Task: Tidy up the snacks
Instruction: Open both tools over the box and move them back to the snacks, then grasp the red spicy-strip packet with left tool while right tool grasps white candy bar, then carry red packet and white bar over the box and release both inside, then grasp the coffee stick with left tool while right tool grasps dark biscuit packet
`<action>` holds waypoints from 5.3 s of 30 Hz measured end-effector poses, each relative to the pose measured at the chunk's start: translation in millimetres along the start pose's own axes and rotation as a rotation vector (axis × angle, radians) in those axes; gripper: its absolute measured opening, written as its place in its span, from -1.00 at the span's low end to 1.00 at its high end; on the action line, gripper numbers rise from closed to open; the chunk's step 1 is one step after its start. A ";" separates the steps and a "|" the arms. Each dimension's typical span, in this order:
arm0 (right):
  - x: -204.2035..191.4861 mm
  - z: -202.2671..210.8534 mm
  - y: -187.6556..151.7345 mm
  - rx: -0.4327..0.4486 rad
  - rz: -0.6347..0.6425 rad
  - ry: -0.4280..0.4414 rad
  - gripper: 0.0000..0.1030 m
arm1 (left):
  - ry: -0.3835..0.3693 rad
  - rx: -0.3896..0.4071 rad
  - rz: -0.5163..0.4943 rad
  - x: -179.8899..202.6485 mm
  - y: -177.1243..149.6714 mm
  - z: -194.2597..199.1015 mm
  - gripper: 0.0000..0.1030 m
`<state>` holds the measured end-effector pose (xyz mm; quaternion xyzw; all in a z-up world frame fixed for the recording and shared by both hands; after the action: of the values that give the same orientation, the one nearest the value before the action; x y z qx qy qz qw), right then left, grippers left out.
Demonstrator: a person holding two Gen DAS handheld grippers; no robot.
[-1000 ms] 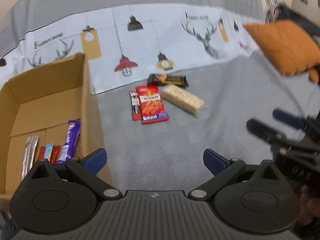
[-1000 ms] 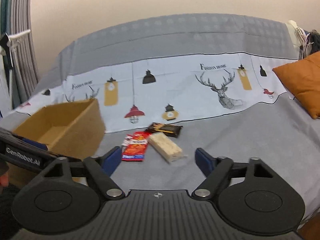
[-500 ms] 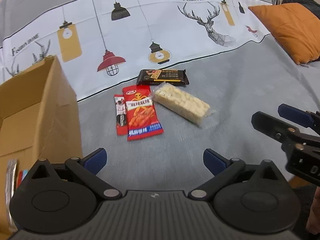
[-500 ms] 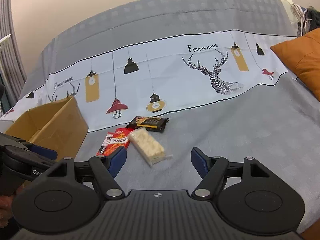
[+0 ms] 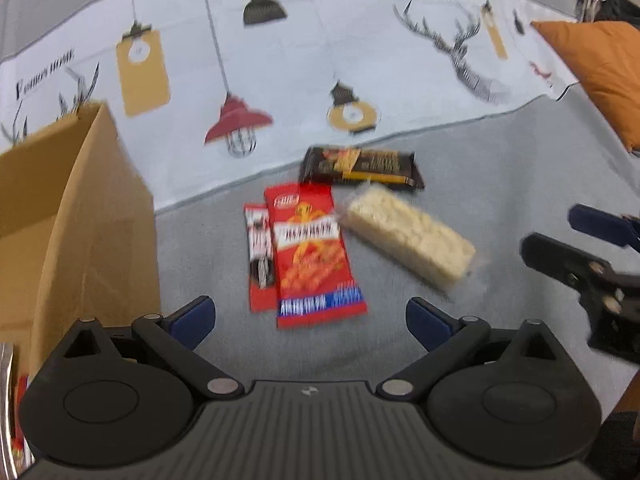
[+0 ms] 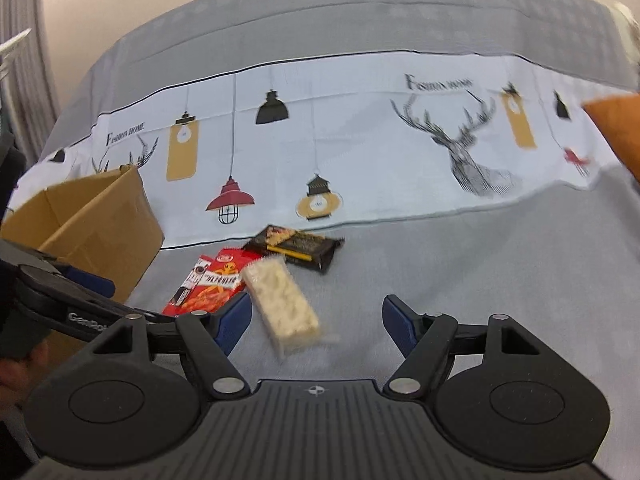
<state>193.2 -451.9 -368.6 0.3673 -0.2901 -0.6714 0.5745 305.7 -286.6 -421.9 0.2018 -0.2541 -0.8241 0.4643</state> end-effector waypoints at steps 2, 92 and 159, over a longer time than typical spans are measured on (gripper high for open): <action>6.6 -10.6 5.7 0.001 0.006 -0.028 0.44 | -0.016 0.040 -0.021 1.4 1.5 -2.2 0.99; -294.8 145.2 130.6 0.192 0.079 0.224 -0.25 | 0.135 0.322 0.142 -191.2 -27.8 286.1 -0.01; 4.2 -160.3 44.0 -0.050 0.010 0.108 0.62 | 0.043 -0.175 0.121 -64.9 43.8 -107.9 0.30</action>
<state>350.0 -458.4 -423.6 0.3873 -0.2436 -0.6547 0.6017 427.7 -274.5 -474.3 0.1625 -0.1828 -0.8089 0.5346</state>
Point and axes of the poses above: each gripper's, at about its wrist camera, not at the fingertips, and z roughly against the way its jaws point, x to its right, y to its top, the point moved 6 cm from there along -z, roughly the way its jaws point
